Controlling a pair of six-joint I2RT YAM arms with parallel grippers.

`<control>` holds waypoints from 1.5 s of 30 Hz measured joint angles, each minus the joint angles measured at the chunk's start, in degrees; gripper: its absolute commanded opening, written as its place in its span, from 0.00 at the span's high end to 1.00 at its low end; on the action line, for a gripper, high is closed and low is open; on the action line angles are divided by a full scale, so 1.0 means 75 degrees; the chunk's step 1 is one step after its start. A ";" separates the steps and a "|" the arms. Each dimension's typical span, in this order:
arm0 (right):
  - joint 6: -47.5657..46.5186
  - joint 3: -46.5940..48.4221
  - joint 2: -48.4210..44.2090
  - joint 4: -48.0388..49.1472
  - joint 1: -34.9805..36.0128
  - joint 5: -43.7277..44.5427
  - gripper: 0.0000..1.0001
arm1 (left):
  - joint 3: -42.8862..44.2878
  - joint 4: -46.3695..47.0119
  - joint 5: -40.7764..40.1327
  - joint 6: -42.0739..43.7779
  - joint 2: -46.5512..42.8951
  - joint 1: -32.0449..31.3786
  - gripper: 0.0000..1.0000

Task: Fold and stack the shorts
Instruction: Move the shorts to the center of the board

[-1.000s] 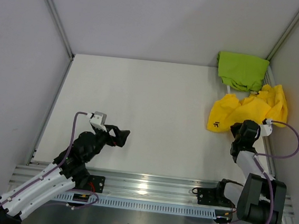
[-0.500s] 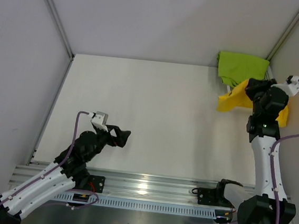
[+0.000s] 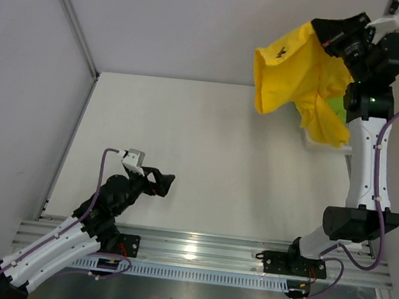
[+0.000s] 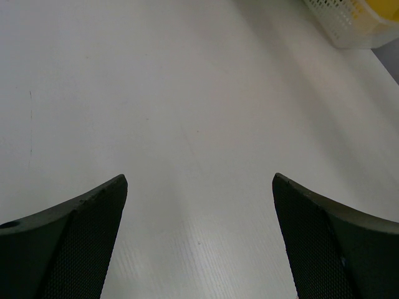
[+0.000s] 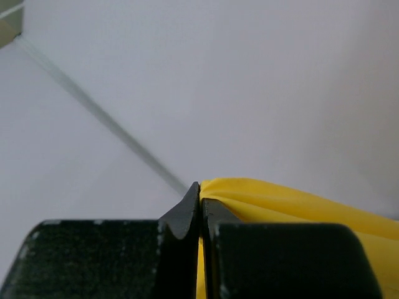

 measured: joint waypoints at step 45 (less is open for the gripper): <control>-0.1358 0.1900 0.4234 -0.1886 0.4374 0.0525 0.19 | -0.0012 -0.0175 -0.0420 0.0003 -0.0726 0.0000 0.01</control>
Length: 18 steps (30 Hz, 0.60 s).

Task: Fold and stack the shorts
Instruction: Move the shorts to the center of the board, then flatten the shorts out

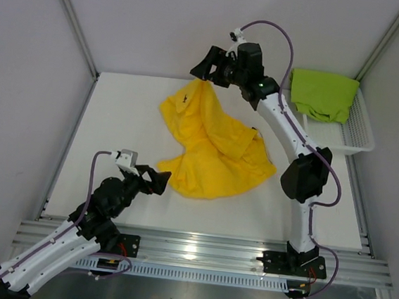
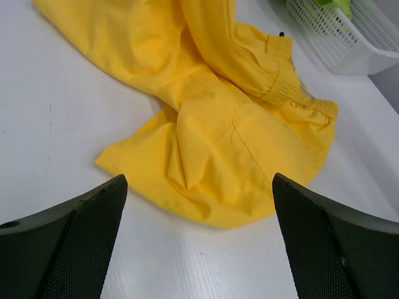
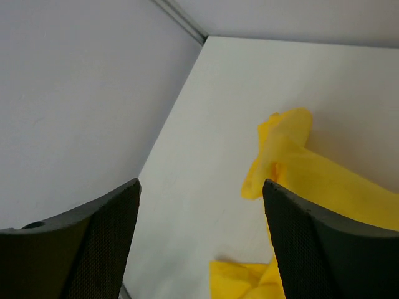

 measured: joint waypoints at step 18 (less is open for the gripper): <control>-0.1926 -0.7143 -0.4753 -0.0192 -0.0557 0.1818 0.24 | 0.0000 0.0009 0.0026 -0.0012 0.0659 0.0000 0.01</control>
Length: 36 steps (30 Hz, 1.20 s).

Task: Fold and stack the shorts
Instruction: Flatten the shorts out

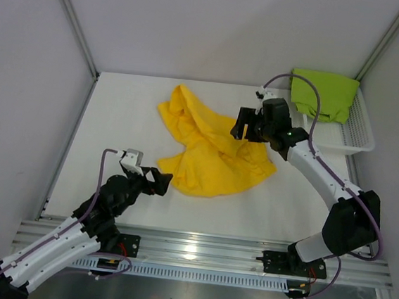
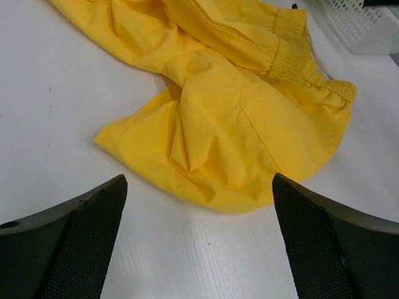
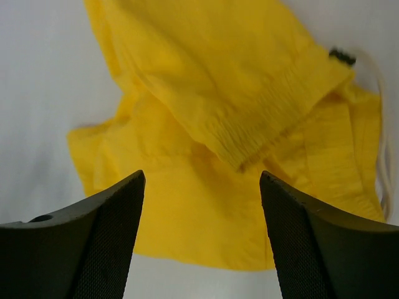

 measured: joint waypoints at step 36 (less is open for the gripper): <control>0.1725 -0.2221 0.1463 0.3092 0.0111 -0.0318 0.43 | 0.0673 0.1177 0.1609 -0.0256 0.4625 -0.0017 0.01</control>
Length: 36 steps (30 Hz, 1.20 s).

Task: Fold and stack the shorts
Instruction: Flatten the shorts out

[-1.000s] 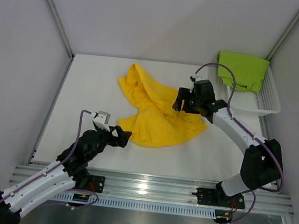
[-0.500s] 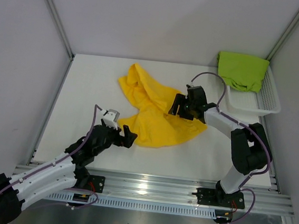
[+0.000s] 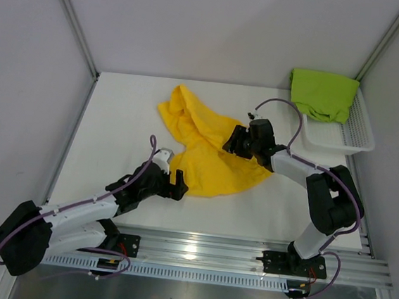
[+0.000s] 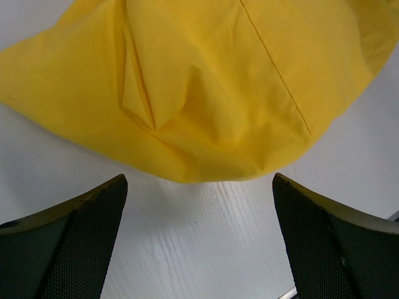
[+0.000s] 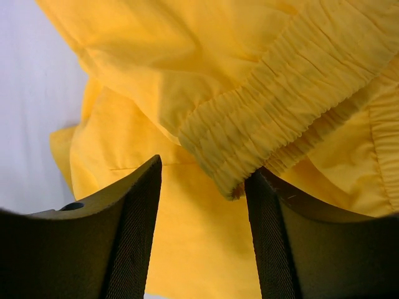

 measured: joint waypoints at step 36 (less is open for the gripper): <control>0.0111 0.4978 0.2037 -0.1431 -0.2165 -0.0385 0.05 | 0.1209 -0.0542 -0.0618 0.0000 0.2194 -0.0128 0.02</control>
